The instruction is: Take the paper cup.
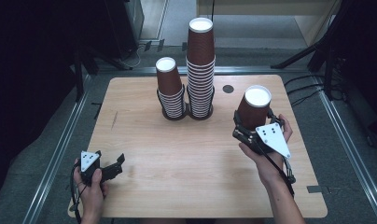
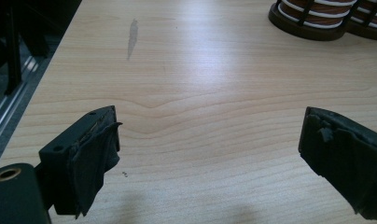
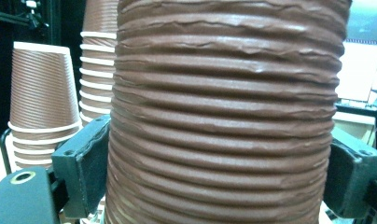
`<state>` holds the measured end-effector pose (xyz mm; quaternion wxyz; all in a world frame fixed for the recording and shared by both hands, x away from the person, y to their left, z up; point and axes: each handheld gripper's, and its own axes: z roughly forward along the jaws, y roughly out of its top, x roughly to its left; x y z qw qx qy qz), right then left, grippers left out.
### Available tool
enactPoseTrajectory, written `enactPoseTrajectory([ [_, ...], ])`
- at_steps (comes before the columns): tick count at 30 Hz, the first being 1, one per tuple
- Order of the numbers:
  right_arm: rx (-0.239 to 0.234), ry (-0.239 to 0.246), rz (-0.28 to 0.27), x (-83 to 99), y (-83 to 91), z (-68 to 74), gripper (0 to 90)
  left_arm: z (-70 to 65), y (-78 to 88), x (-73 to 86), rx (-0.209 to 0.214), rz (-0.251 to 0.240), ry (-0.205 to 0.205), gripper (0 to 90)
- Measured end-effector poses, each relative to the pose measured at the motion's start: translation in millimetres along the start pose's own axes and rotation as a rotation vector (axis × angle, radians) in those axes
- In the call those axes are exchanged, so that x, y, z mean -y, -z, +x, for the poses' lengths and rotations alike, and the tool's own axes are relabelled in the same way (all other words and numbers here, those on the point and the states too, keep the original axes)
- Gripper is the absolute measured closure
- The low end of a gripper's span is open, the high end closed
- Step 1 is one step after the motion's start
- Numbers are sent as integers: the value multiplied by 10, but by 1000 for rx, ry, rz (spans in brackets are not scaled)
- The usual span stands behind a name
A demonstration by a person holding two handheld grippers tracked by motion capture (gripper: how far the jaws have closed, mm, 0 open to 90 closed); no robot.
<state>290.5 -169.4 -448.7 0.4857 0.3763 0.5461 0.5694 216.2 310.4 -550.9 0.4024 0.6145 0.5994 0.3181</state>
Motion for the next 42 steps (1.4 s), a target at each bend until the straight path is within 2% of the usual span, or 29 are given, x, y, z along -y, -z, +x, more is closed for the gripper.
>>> enactPoseTrajectory([
  [4,4,-19,17,110,40,-27,123,-17,1,-19,-11,5,1,53],
  [7,-6,-10,40,164,33,-8,123,-61,10,-63,-6,-8,2,53],
  [12,-18,-11,55,201,43,39,123,-229,16,-152,-5,-25,-21,53],
  [19,-8,-13,58,207,48,22,123,-462,12,-307,33,-61,-27,54],
  [23,-2,-4,69,221,55,33,123,-609,-39,-415,70,-80,-20,54],
  [26,3,25,78,247,61,56,123,-749,-70,-492,92,-86,-60,54],
  [29,-7,33,90,277,72,79,123,-885,-97,-511,112,-91,-107,54],
  [31,-13,26,97,286,77,88,123,-928,-120,-509,124,-84,-115,54],
  [35,-21,48,108,315,82,132,124,-1020,-146,-545,171,-76,-123,54],
  [42,-48,131,143,430,68,276,123,-1220,-65,-518,253,-64,-151,54],
])
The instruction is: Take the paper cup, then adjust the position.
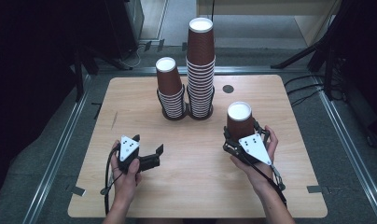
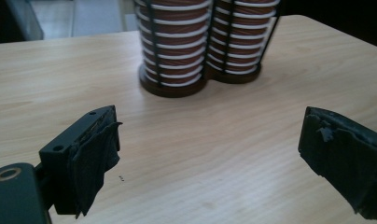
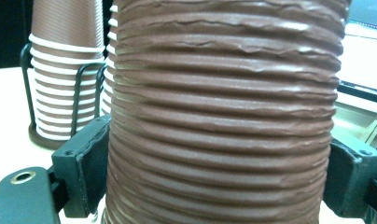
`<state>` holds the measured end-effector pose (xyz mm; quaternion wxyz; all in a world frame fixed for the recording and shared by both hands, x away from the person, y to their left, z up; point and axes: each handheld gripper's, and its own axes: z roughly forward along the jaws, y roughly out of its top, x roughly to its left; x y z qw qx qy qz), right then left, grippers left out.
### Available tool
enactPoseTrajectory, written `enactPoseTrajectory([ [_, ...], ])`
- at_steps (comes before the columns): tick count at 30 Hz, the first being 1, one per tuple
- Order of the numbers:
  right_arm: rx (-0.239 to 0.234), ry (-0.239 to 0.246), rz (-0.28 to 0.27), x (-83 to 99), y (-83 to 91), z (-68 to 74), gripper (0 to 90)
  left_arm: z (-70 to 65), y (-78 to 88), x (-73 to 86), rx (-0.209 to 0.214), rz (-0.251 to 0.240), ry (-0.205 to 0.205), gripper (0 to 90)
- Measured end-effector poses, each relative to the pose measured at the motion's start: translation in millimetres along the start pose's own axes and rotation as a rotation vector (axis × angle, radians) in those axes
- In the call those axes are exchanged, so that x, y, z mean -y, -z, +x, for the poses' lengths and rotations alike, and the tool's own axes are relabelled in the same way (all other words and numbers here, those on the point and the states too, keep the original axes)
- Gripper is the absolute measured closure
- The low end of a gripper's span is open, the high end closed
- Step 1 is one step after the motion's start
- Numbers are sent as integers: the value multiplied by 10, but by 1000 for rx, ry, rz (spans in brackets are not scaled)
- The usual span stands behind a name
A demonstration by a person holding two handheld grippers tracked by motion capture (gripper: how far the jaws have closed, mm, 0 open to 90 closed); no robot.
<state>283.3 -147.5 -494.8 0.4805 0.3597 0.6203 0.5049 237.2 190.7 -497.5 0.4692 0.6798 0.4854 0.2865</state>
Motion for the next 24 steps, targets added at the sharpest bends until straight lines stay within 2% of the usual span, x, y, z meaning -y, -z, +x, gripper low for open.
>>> enactPoseTrajectory([
  [3,-9,25,13,31,-12,61,123,-109,-9,-5,35,-3,-20,54],
  [8,-10,83,22,58,-12,140,123,-220,-27,-34,68,-14,-39,54],
  [14,5,151,26,82,-12,195,123,-228,-16,-70,95,-33,-10,55],
  [16,9,194,27,95,-12,226,123,-237,-11,-88,102,-35,-13,54],
  [19,-3,209,33,115,-10,275,123,-263,-3,-122,117,-37,-19,55],
  [21,-12,217,37,127,-12,298,123,-289,6,-147,117,-46,-25,55],
  [24,-8,235,42,134,-12,328,123,-310,28,-186,97,-54,-36,115],
])
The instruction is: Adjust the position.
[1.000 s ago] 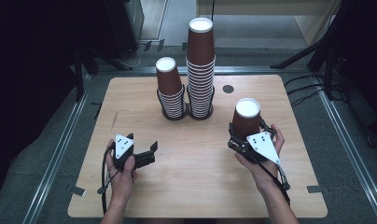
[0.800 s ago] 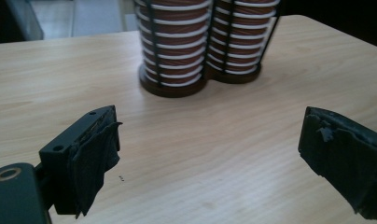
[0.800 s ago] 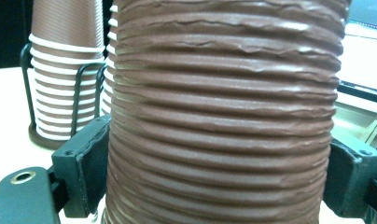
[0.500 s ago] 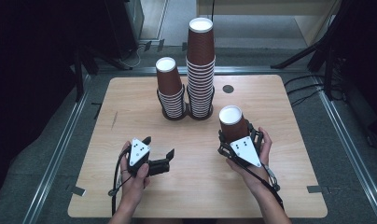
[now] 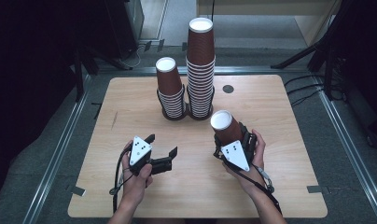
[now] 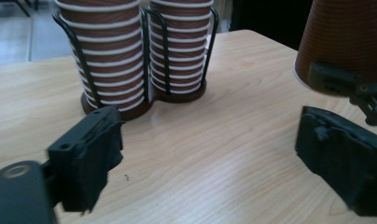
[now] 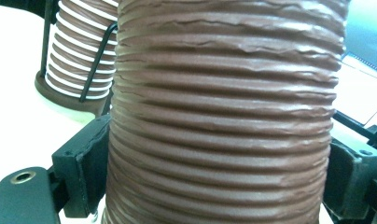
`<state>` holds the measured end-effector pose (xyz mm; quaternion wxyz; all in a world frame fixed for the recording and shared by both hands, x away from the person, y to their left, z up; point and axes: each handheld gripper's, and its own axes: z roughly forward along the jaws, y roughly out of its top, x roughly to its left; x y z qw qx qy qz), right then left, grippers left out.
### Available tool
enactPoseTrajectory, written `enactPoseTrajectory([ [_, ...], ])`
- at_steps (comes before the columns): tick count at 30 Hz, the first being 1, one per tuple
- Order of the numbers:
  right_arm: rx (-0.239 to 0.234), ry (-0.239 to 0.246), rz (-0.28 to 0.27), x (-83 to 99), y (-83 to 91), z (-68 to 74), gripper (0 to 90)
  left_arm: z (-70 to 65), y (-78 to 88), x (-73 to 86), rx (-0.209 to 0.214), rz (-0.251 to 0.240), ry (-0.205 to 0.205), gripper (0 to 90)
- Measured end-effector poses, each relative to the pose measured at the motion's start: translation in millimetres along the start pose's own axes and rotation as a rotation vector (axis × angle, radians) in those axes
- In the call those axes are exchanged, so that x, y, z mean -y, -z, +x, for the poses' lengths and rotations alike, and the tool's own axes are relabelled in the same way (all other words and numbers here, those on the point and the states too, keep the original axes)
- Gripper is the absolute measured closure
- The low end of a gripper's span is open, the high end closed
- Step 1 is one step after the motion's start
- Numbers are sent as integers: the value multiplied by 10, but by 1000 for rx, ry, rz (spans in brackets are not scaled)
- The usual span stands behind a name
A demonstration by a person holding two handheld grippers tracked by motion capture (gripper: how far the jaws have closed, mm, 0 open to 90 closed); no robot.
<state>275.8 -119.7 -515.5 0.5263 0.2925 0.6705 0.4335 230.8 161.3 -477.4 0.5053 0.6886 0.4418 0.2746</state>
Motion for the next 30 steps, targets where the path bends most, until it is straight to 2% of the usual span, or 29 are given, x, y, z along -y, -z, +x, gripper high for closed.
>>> enactPoseTrajectory([
  [4,-6,36,-5,-26,14,58,123,-14,24,-42,46,2,0,113],
  [10,-14,86,-12,-43,40,123,123,-66,27,-81,139,1,-3,33],
  [15,-13,135,-15,-48,47,152,123,-109,-17,-74,160,10,-9,31],
  [20,-24,169,-22,-49,51,204,124,-102,-28,-77,180,12,4,26],
  [25,-71,193,-50,-63,67,294,123,-127,-23,-82,217,-1,5,25],
  [30,-91,227,-71,-80,98,372,123,-161,-31,-89,246,-5,2,25],
])
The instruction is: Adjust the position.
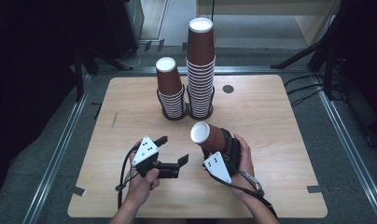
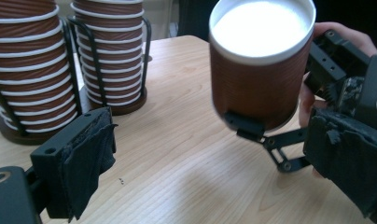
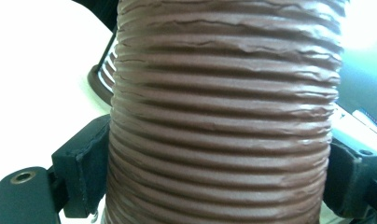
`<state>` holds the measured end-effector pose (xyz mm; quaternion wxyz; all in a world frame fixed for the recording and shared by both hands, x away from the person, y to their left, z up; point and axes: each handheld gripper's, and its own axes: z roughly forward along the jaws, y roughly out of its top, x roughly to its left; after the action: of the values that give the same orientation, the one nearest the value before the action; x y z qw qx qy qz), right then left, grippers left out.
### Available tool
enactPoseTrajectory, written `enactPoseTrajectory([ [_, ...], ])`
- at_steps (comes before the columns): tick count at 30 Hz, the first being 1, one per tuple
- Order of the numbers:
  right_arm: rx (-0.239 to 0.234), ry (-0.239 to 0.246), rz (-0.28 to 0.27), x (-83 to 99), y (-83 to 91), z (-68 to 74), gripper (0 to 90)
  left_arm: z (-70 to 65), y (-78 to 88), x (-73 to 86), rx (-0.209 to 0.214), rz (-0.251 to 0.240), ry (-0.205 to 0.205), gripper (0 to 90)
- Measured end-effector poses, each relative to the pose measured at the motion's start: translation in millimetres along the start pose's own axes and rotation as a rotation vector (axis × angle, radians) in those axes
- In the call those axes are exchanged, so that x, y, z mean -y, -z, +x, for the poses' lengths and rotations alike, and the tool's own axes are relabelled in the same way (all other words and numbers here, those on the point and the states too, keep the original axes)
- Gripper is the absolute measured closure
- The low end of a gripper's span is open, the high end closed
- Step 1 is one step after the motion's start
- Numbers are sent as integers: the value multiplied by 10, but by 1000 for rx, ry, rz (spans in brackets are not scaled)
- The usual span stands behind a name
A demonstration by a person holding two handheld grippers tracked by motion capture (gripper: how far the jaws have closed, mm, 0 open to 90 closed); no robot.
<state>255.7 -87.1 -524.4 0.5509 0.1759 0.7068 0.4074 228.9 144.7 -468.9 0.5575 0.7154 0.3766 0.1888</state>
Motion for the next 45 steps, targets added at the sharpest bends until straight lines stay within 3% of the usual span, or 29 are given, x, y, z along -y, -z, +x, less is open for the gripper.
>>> enactPoseTrajectory([
  [7,-48,1,-26,-45,17,104,123,5,-10,-7,43,6,-5,18],
  [12,-74,37,-39,-67,26,179,123,-14,-14,-8,75,2,-10,18],
  [30,-125,104,-101,-147,69,324,123,-37,-39,-13,91,11,-1,31],
  [45,-161,118,-126,-177,86,381,122,-53,-86,-6,95,49,4,64],
])
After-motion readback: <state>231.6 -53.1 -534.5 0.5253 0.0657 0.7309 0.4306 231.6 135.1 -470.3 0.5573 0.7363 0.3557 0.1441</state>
